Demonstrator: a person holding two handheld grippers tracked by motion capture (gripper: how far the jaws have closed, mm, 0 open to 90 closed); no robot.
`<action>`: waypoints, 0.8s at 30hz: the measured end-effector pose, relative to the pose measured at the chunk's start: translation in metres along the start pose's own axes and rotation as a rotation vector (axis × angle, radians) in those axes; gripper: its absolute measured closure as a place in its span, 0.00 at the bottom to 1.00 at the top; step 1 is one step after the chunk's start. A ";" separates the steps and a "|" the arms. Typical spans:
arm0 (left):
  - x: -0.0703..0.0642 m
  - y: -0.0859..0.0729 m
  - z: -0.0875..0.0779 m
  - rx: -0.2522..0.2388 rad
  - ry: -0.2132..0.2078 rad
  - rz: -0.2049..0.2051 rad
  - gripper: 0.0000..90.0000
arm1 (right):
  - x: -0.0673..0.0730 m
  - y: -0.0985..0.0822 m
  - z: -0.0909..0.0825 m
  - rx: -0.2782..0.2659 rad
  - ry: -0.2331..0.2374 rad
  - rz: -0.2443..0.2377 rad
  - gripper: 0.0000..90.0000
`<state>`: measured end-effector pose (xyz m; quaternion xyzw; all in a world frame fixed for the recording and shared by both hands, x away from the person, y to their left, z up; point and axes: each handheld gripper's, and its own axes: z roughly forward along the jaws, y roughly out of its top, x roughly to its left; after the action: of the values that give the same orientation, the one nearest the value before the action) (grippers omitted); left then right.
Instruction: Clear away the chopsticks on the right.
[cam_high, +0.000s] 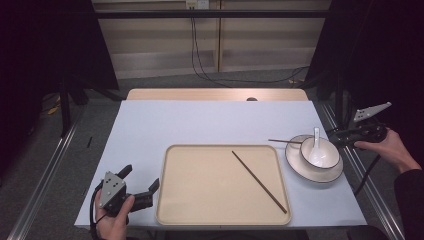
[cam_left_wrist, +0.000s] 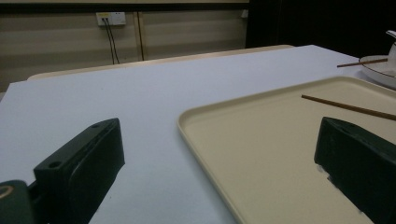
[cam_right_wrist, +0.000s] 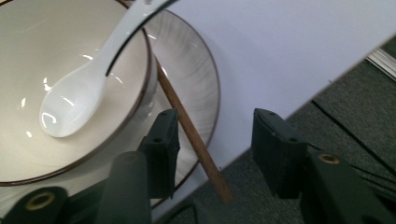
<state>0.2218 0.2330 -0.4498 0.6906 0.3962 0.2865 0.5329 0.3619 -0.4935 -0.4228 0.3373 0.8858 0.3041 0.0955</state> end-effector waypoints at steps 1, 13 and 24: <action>0.000 0.000 0.000 0.000 0.001 -0.001 0.02 | 0.001 0.002 0.002 0.012 0.004 -0.014 0.63; 0.001 0.000 0.000 -0.001 -0.003 -0.003 0.02 | 0.011 0.016 0.025 0.134 0.035 -0.131 0.78; 0.000 0.000 0.000 -0.006 0.000 -0.009 0.02 | 0.010 0.017 0.032 0.147 0.056 -0.134 0.93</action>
<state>0.2220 0.2331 -0.4502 0.6872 0.3985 0.2853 0.5362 0.3752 -0.4618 -0.4372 0.2746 0.9286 0.2406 0.0662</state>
